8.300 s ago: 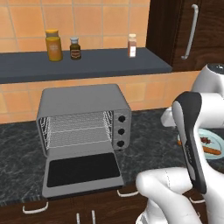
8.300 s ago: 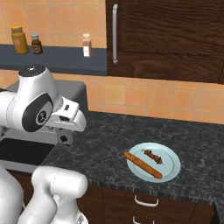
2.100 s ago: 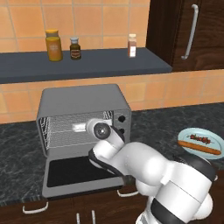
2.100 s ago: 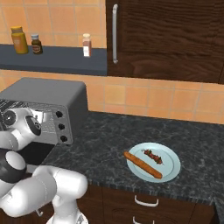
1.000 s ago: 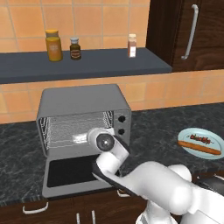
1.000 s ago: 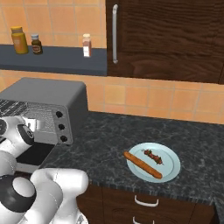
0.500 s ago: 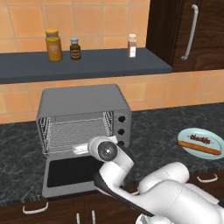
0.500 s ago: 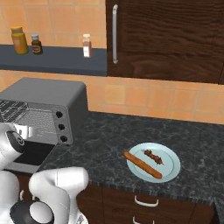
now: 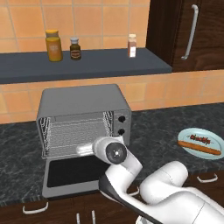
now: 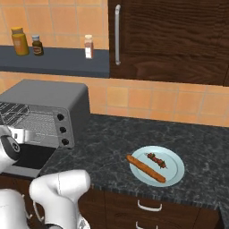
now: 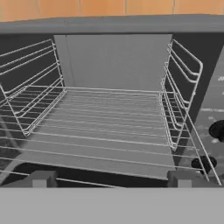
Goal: Pick up the kebab skewer and baguette bread, and place them inside the toaster oven. Close the toaster oven door and start by setting the timer.
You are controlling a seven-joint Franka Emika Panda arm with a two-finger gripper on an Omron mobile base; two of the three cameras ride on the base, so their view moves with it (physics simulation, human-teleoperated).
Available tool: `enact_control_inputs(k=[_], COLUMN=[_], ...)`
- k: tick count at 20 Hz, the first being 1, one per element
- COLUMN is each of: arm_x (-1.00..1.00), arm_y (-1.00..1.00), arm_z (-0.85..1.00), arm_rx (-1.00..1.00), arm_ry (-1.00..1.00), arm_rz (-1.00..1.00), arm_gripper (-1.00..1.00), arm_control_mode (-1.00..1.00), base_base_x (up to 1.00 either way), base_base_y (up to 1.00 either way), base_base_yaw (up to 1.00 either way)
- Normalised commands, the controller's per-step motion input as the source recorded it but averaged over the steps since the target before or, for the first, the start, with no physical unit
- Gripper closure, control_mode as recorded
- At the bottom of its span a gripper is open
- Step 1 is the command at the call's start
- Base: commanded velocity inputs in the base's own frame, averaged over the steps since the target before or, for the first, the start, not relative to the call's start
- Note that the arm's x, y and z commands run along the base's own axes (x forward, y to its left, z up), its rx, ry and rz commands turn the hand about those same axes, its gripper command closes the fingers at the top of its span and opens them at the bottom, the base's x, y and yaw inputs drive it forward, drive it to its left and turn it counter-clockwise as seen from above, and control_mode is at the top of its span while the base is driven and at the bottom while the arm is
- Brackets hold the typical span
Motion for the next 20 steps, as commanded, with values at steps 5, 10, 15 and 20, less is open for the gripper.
enact_control_inputs(k=[5,10,15,20], arm_x=[-0.45,-0.25,-0.16,-0.02], arm_y=[-0.55,-0.87,-1.0,-1.0], arm_z=[0.85,0.68,0.18,0.0], arm_rx=[0.01,0.0,0.01,0.04], arm_ry=[0.12,0.25,0.22,0.18], arm_rz=[-0.01,0.0,0.03,0.15], arm_gripper=[-1.0,-1.0,-1.0,-1.0], arm_control_mode=[-1.0,-1.0,-1.0,-1.0], base_base_x=[0.0,0.0,0.0,0.0], base_base_y=[0.0,0.0,0.0,0.0], base_base_yaw=[0.0,0.0,0.0,0.0])
